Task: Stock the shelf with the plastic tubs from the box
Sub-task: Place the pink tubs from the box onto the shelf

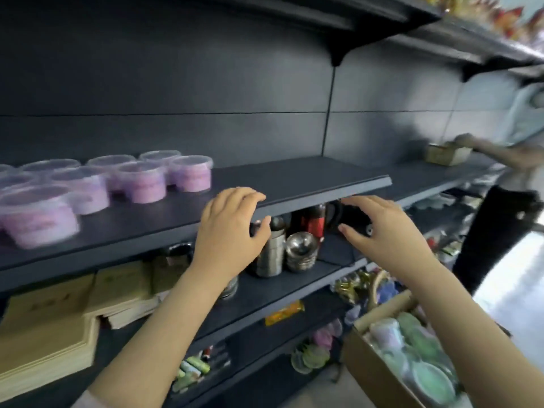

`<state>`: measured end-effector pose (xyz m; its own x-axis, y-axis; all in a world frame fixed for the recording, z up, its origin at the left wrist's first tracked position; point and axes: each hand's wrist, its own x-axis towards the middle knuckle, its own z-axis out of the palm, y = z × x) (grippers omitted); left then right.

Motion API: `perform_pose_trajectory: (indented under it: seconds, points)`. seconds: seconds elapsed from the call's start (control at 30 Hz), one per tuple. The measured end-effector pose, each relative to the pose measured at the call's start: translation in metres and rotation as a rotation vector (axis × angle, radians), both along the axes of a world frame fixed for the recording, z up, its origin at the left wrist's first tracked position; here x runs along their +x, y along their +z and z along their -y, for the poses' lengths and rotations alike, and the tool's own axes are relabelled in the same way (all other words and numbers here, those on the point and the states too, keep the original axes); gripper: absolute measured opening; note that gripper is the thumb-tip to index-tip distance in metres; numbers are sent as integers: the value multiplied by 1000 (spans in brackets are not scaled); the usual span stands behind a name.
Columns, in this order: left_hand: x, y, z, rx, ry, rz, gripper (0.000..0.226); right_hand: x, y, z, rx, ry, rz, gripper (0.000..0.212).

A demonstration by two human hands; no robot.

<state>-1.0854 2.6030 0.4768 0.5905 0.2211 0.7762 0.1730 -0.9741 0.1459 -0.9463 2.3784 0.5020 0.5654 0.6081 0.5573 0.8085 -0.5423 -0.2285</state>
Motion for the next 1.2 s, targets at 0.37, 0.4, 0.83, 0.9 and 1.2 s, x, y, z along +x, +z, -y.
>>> perform_pose_trajectory:
  seconds: [0.37, 0.4, 0.83, 0.9, 1.2]
  points:
    - [158, -113, 143, -60, -308, -353, 37, 92, -137, 176, -5, -407, -282, 44]
    - [172, -128, 150, -70, -324, -397, 37, 102, -153, 186, -3, -435, -317, 44]
    - [329, -263, 193, -238, -498, -806, 42, 215, -281, 272, 250, -748, -680, 51]
    - [343, -269, 201, -248, -533, -845, 40, 225, -292, 282, 286, -783, -702, 51]
    - [448, -294, 240, -294, -545, -930, 39, 334, -347, 337, 294, -843, -809, 48]
